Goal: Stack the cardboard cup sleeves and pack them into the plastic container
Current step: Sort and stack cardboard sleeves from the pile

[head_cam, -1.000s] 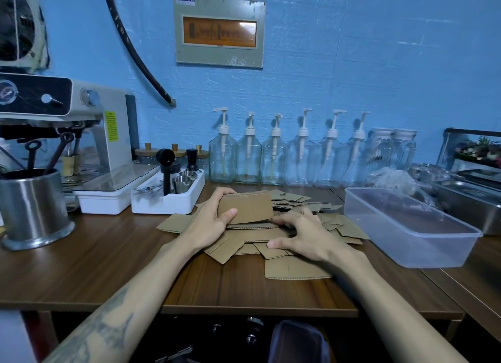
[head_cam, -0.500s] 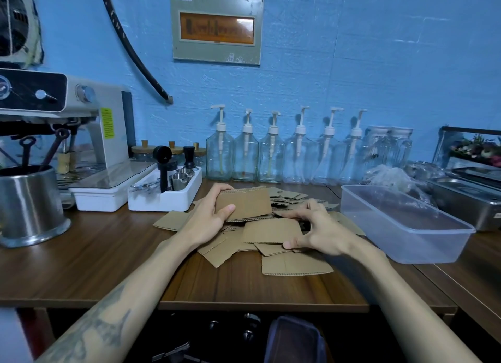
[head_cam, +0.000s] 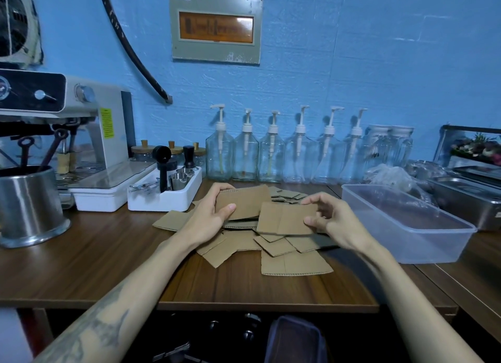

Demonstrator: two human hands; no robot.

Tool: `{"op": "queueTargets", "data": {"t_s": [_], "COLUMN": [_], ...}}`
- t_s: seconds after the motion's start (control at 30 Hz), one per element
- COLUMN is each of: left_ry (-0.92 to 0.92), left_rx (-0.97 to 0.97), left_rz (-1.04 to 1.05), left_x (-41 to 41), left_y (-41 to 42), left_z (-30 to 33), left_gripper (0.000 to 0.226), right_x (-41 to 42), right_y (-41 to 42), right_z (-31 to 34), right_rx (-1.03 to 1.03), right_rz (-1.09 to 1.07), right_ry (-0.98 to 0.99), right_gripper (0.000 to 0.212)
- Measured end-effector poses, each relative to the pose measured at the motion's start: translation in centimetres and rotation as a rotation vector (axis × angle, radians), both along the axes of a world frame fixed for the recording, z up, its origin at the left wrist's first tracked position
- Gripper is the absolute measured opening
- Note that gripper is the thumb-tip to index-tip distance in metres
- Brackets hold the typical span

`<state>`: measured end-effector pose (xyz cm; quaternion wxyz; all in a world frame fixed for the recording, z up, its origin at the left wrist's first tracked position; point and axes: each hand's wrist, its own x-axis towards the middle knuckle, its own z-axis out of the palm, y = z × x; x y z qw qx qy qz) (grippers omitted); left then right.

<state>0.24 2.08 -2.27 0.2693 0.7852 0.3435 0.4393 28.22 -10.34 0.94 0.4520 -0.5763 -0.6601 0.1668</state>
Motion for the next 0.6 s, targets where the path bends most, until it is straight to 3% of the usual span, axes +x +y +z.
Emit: {"op": "queueTargets", "data": {"t_s": [0.07,0.23,0.37,0.53,0.6], "left_ry": [0.022,0.079,0.104,0.114,0.077], "left_rx": [-0.014,-0.047,-0.048,0.018,0.034], "left_rz": [-0.049,-0.077,-0.097,-0.112,-0.127], "left_x": [0.2,0.4,0.5,0.5,0.5], "left_y": [-0.4,-1.4,-1.4,-1.0,-1.0], "left_z": [-0.1,0.1,-0.2,-0.4,-0.2], "left_gripper": [0.027,0.021,0.042,0.039,0.036], "right_x": [-0.4,-2.9,-5.3,-6.1,-5.7], "right_y": [0.7,2.4,3.7,4.7,4.9], "right_z": [-0.3,-0.5,-0.6,-1.1,-0.5], "right_rx": [0.043,0.125,0.087,0.161,0.161], "right_rz": [-0.057,-0.145,-0.076,-0.127,-0.088], "right_ry": [0.038,-0.079,-0.103,-0.354,-0.358], "right_gripper": [0.029,0.042,0.055,0.07,0.076]}}
